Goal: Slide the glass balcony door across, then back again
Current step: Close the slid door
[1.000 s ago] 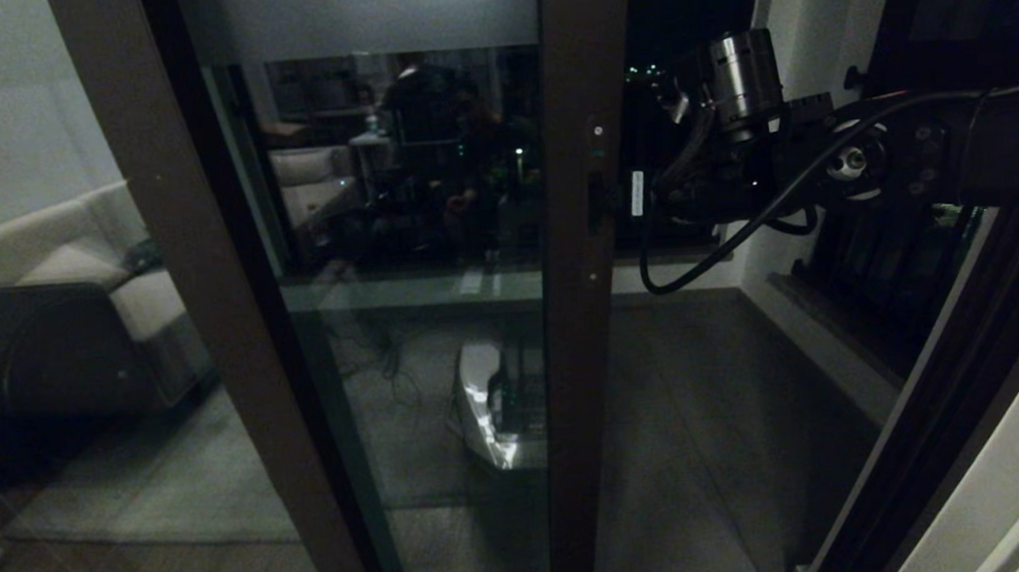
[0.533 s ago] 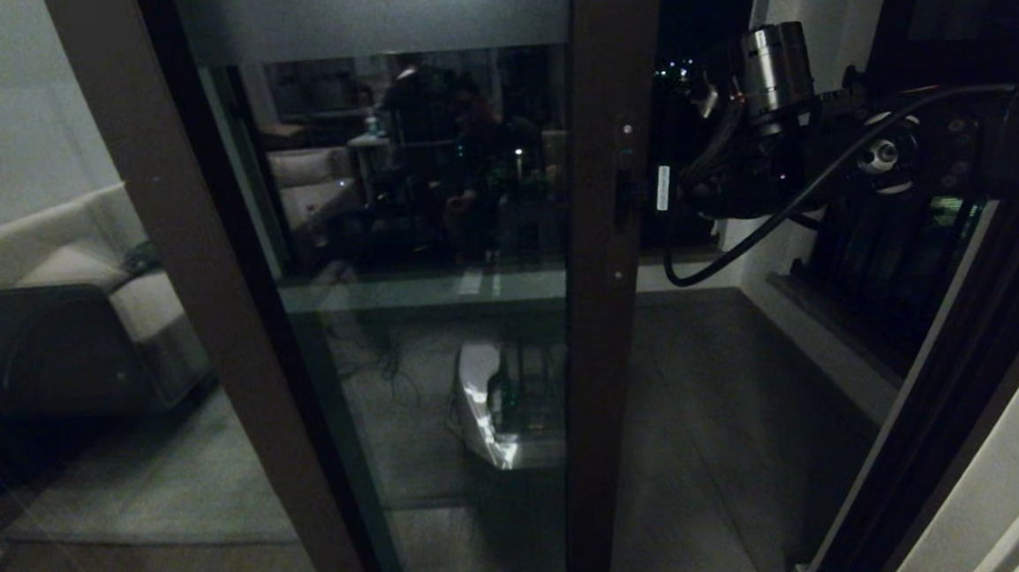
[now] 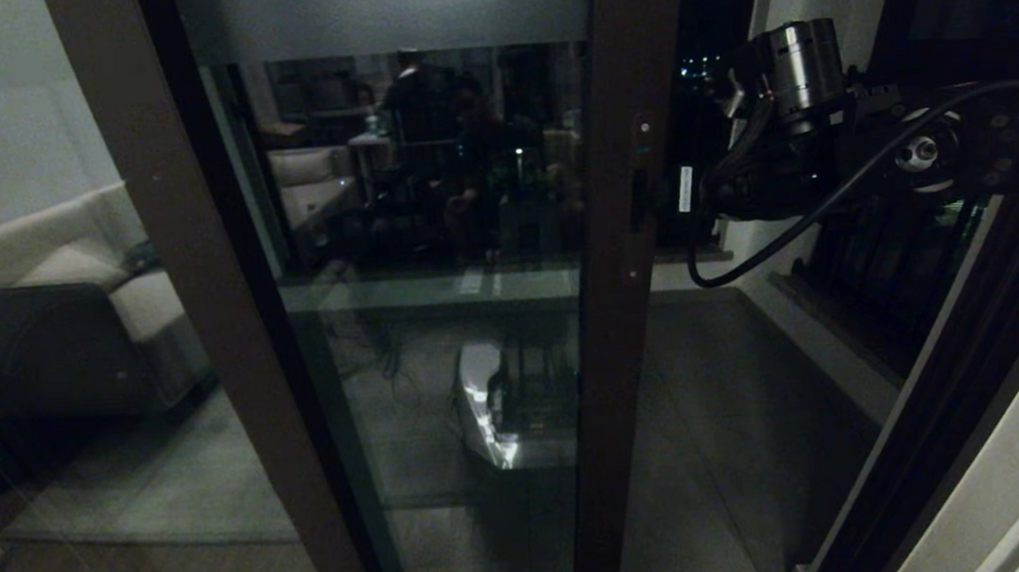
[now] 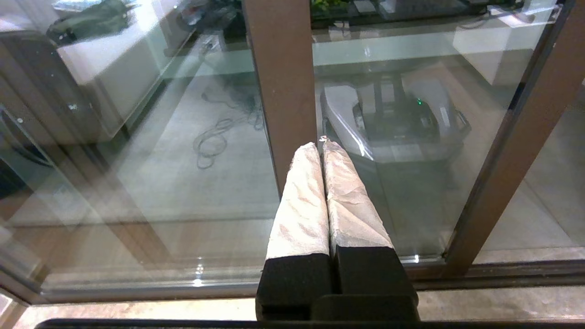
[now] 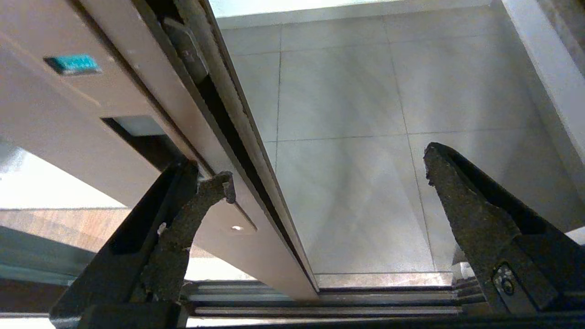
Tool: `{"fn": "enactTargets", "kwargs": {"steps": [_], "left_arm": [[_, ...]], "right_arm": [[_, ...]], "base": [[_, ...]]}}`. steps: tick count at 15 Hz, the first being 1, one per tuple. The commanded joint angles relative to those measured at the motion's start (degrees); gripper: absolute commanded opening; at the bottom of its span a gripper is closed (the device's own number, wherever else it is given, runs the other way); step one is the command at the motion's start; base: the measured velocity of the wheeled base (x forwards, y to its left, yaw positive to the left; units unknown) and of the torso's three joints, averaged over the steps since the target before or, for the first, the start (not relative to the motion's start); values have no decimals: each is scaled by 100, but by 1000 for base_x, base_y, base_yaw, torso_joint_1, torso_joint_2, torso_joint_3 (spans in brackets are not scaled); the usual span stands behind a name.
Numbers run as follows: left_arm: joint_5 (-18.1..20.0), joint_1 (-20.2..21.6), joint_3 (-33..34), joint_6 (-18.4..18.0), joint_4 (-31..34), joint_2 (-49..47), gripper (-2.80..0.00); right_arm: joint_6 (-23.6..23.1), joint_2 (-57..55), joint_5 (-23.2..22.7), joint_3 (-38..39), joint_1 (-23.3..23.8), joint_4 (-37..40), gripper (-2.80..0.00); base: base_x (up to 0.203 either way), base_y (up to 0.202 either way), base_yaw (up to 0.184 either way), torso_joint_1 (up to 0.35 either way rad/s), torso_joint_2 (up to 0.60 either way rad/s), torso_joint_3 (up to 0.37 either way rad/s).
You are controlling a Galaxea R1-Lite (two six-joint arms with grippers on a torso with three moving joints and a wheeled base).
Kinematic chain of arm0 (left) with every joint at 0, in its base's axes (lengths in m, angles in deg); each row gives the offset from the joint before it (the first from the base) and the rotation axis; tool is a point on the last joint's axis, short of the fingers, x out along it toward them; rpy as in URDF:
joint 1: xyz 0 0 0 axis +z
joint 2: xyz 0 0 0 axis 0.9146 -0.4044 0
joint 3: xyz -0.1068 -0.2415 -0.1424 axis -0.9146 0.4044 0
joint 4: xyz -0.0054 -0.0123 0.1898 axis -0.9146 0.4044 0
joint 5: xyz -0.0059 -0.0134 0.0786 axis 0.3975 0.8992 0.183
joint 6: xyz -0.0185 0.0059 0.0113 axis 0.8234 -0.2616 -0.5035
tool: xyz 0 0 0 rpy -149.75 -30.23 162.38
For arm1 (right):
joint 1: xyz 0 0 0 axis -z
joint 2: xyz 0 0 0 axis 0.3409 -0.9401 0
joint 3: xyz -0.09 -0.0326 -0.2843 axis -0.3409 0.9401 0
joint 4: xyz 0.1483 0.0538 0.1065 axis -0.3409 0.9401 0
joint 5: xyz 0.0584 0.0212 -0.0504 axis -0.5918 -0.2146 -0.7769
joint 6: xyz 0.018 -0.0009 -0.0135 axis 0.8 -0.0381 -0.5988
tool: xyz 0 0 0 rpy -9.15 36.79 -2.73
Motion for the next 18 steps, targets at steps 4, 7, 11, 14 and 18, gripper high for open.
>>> {"fn": "enactTargets", "kwargs": {"steps": [4,7,11,14,18], "left_arm": [[2,1,4,-1,10,1,-280],[2,5,1,-2,8,1,-280],[2,5,3,-4,6,1,-280],[2,1,4,0,2,1,-280],[2,1,4,0,2,1,-280]], "right_arm": [[-20,198,20,150,209,23,0],[-21,198,20,141,258,23,0],[-30,187,20,143,355,23,0],[-23,189,20,156,480,23,0],[-21,219,28,297,591,17,0]], "base": [[0,0,0,0,0,0],[0,0,0,0,0,0],[0,0,0,0,0,0],[0,0,0,0,0,0],[0,0,0,0,0,0]]}}
